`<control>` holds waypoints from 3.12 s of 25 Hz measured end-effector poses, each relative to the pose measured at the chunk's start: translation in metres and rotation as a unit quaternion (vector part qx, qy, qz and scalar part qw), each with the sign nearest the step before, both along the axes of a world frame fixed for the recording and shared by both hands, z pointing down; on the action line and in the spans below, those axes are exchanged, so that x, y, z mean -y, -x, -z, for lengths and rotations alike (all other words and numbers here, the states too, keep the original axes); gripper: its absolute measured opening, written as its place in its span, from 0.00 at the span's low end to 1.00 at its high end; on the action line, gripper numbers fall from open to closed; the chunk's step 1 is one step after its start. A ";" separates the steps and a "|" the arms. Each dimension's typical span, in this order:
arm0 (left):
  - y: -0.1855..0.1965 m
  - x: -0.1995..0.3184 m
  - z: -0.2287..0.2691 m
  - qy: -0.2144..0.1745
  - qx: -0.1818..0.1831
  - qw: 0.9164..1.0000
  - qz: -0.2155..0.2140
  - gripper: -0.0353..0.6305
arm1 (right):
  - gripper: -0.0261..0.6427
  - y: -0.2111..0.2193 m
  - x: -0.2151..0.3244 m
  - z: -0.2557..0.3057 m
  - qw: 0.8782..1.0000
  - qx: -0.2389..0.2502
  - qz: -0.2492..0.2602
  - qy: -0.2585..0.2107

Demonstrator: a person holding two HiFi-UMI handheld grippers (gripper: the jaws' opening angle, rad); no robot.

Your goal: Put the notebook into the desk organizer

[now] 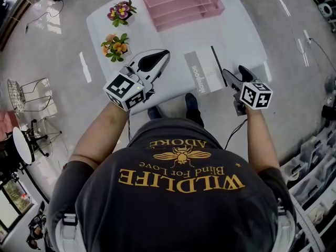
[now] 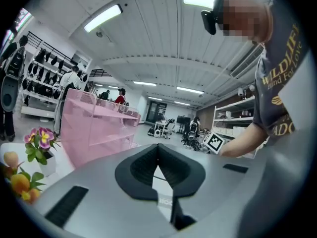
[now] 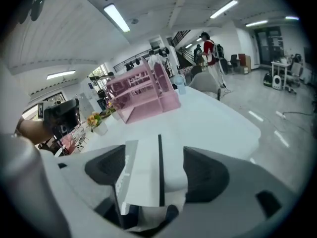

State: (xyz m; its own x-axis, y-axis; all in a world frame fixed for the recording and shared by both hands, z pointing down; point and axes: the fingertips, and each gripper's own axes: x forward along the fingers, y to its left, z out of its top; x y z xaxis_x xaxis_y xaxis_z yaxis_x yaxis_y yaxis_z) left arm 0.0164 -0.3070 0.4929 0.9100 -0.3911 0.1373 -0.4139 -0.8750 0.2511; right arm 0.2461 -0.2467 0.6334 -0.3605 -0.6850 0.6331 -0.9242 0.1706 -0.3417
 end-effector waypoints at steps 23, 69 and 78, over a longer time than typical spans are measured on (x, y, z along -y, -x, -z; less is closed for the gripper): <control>-0.029 -0.011 -0.027 0.017 0.020 0.999 -0.018 0.05 | 0.27 0.033 -0.050 -0.107 0.962 0.049 0.048 0.265; 0.120 0.064 0.154 -0.123 -0.005 0.982 0.146 0.05 | 0.05 0.136 0.267 0.286 0.957 0.146 0.249 -0.033; 0.139 0.075 0.144 -0.115 0.004 0.980 0.164 0.05 | 0.05 0.145 0.322 0.225 0.965 0.137 0.209 0.081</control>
